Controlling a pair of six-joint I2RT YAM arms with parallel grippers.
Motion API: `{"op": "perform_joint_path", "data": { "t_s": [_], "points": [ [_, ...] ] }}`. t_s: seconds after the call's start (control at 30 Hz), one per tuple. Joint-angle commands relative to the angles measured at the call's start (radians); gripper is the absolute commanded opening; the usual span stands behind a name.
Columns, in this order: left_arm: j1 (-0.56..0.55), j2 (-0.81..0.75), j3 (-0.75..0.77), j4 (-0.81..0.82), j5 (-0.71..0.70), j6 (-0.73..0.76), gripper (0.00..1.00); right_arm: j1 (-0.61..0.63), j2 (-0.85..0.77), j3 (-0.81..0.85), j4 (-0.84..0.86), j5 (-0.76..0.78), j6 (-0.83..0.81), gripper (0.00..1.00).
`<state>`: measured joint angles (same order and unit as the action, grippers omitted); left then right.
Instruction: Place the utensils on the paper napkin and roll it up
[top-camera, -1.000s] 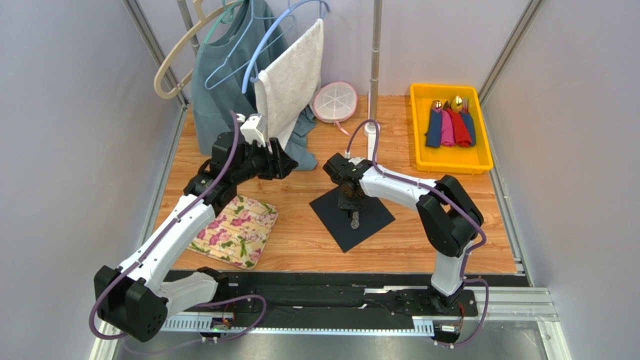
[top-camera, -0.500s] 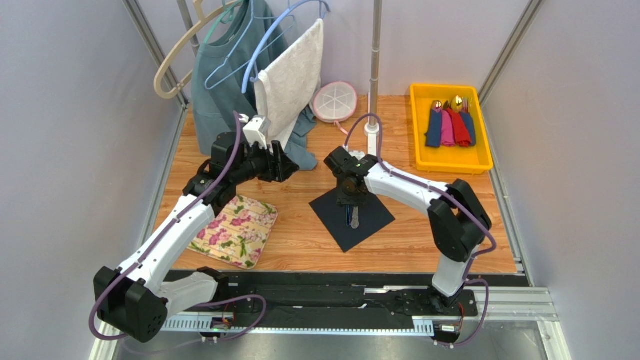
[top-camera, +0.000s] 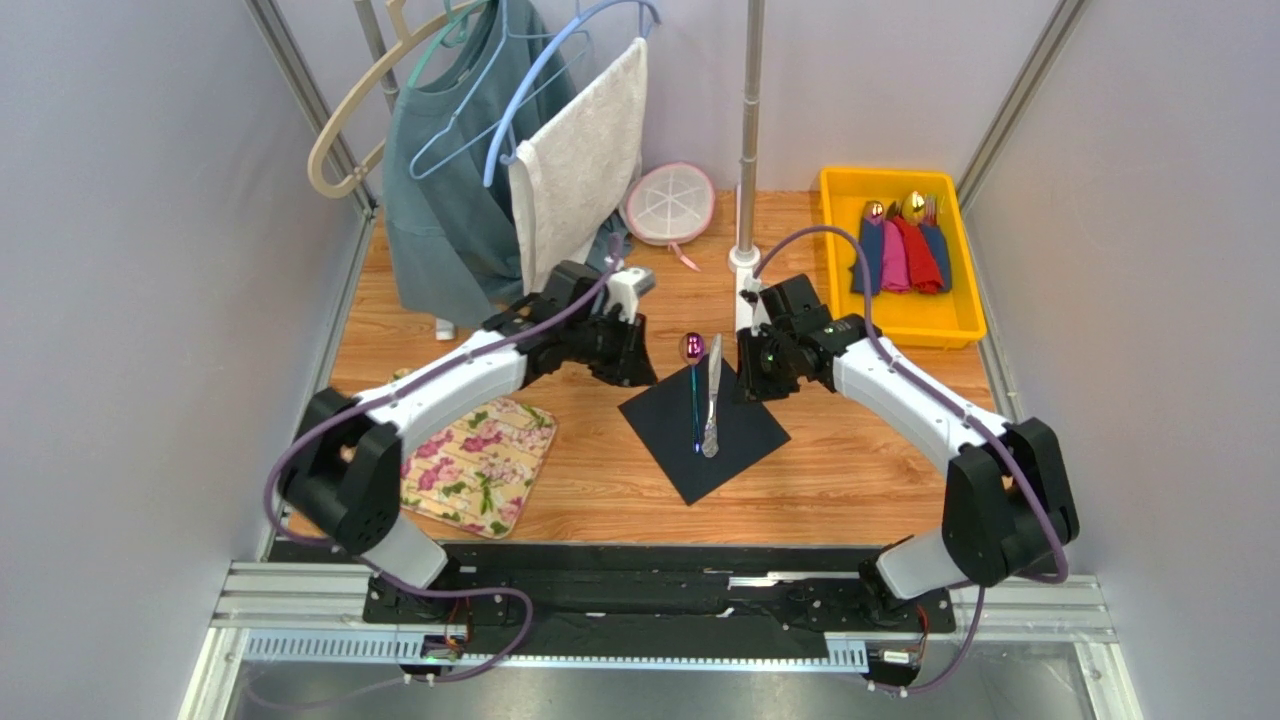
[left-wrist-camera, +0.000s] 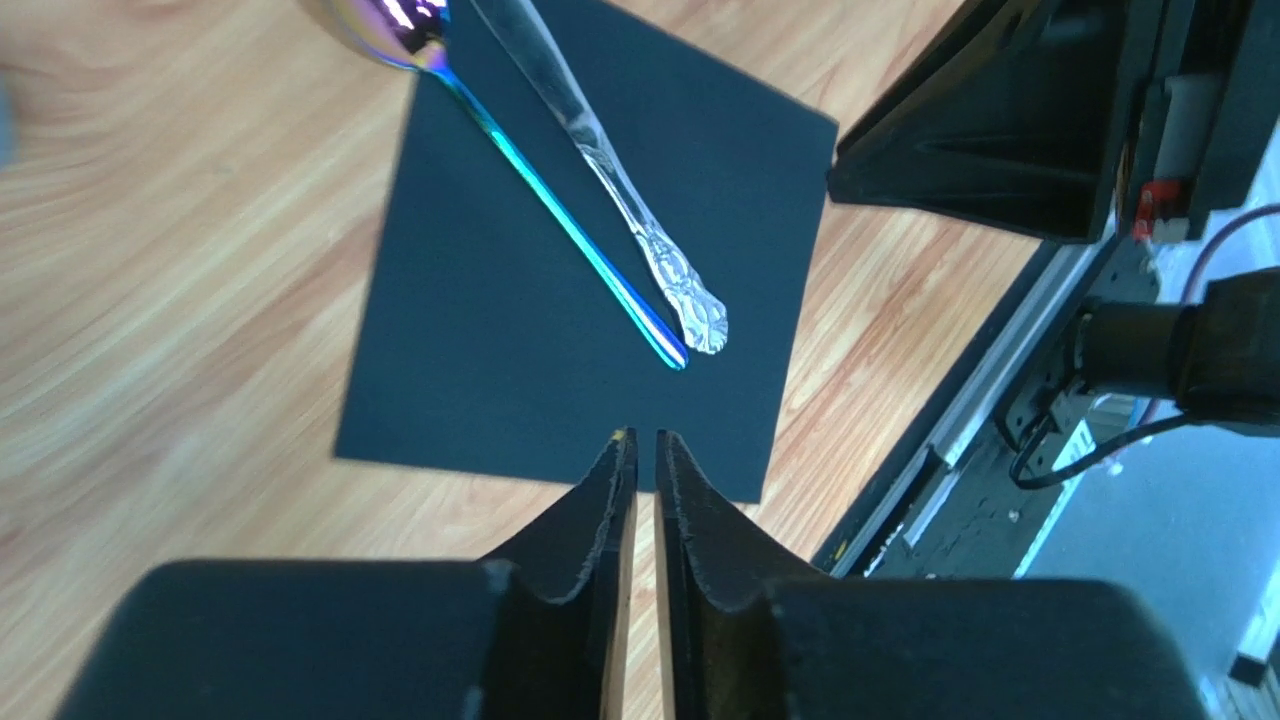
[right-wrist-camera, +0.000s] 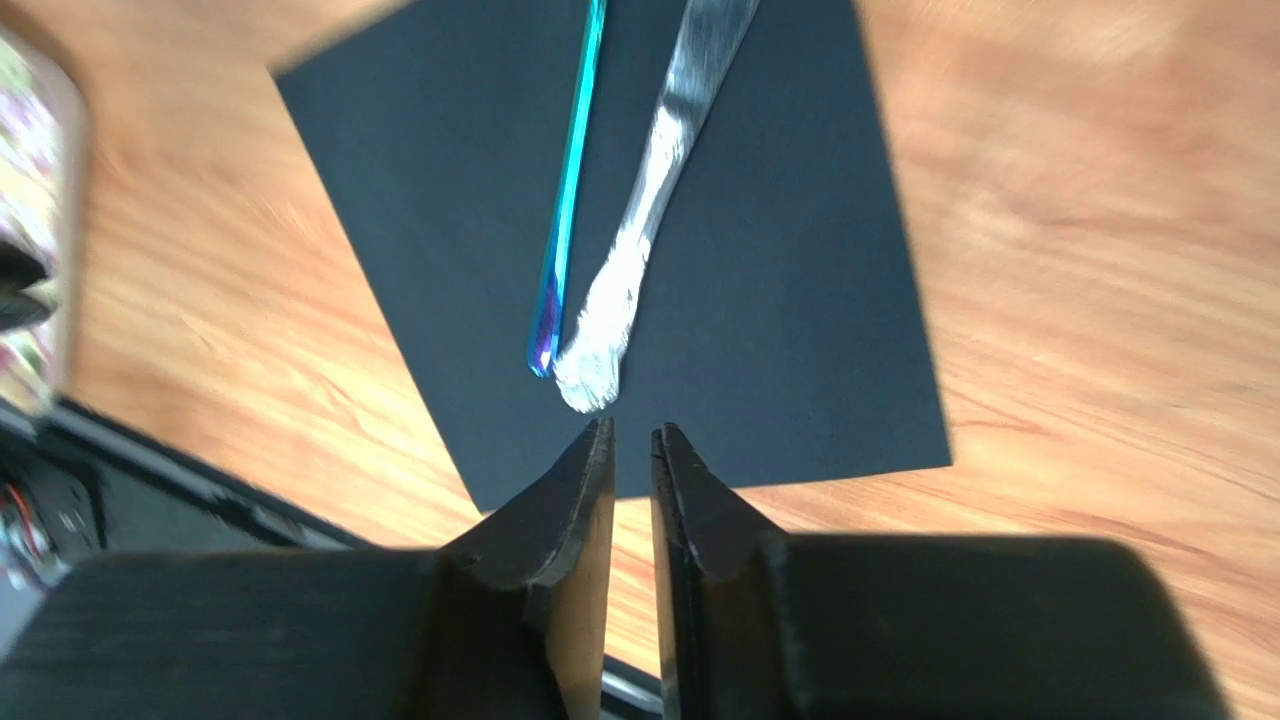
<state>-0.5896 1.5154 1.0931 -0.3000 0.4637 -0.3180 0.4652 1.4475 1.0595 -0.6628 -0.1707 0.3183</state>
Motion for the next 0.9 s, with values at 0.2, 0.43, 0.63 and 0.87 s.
{"op": "perform_joint_path", "data": {
  "t_s": [0.2, 0.43, 0.63, 0.87],
  "points": [
    [-0.024, 0.322, 0.209, -0.086, 0.015, 0.046, 0.02, -0.054, 0.106, -0.009, 0.066, -0.207, -0.206, 0.17],
    [-0.007, 0.39, 0.196, -0.185, -0.039, 0.088, 0.0, -0.062, 0.184, 0.017, 0.066, -0.225, -0.231, 0.17],
    [0.02, 0.362, 0.104, -0.194, -0.057, 0.089, 0.0, -0.069, 0.231, 0.046, 0.084, -0.239, -0.248, 0.17],
    [0.054, 0.318, 0.022, -0.203, -0.071, 0.109, 0.0, -0.073, 0.281, 0.086, 0.094, -0.242, -0.254, 0.17]
  ]
}}
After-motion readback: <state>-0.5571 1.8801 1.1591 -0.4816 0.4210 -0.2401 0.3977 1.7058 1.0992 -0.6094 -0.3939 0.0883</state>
